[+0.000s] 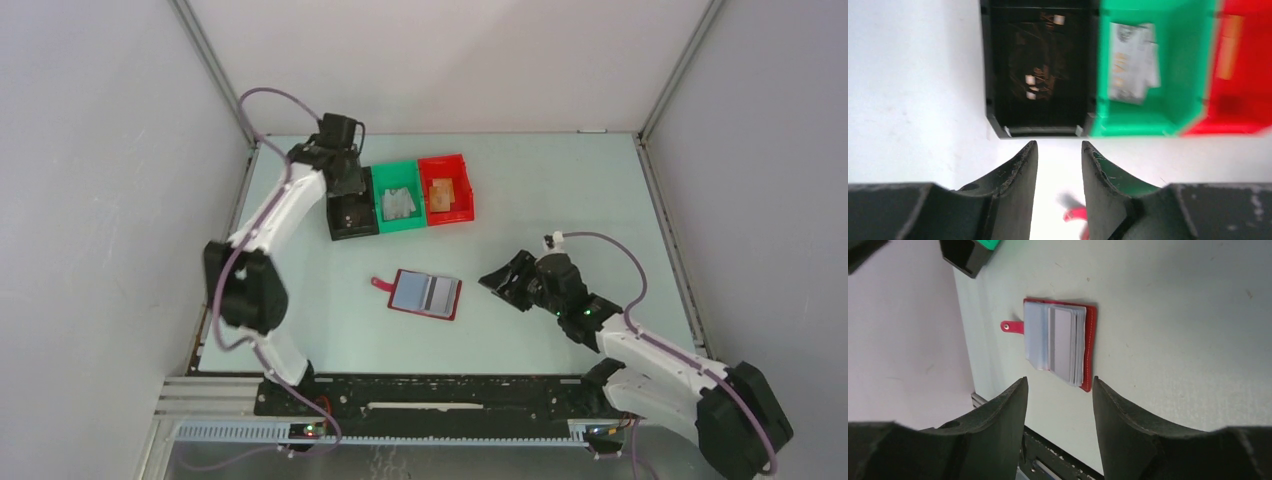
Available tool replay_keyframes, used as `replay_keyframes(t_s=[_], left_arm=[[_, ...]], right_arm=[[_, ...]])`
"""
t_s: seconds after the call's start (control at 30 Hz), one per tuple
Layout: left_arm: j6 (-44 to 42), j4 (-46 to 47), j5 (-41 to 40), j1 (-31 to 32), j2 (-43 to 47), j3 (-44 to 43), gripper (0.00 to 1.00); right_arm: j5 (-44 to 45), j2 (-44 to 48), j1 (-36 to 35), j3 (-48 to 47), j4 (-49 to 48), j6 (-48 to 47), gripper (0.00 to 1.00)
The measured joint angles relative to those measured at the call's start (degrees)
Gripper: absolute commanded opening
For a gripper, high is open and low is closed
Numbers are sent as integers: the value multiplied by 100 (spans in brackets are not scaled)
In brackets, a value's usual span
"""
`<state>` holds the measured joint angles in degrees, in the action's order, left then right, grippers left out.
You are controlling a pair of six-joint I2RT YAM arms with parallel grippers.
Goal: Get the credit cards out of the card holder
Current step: Remove the credit card from the card holder.
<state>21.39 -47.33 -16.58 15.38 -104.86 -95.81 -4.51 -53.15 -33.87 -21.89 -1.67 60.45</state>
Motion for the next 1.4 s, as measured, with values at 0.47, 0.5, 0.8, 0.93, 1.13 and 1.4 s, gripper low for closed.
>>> replay_keyframes(t_s=[0.47,0.5,0.8,0.93,1.13,1.4], left_arm=[[1294,2393,3873,850,2035,3971,43],[1453,2643,4109,975,2000,4175,44],[2210,4068,4861,1318,1609,4837,41],[2214,4113,4787,1322,1224,4861,40],[2199,3945,4503,1322,1056,5016,40],[2006,3738,4216,1322,1056,5016,39]], right_arm=[[-210,-2590,-822,-1029,-1003,46,35],[-271,-2774,-824,-1117,-1099,59,34],[-570,-3440,-820,-1314,-1375,160,34],[-632,-3574,-809,-1320,-1410,188,34],[-647,-3665,-787,-1320,-1386,192,33],[-625,-3744,-782,-1320,-1351,192,33]])
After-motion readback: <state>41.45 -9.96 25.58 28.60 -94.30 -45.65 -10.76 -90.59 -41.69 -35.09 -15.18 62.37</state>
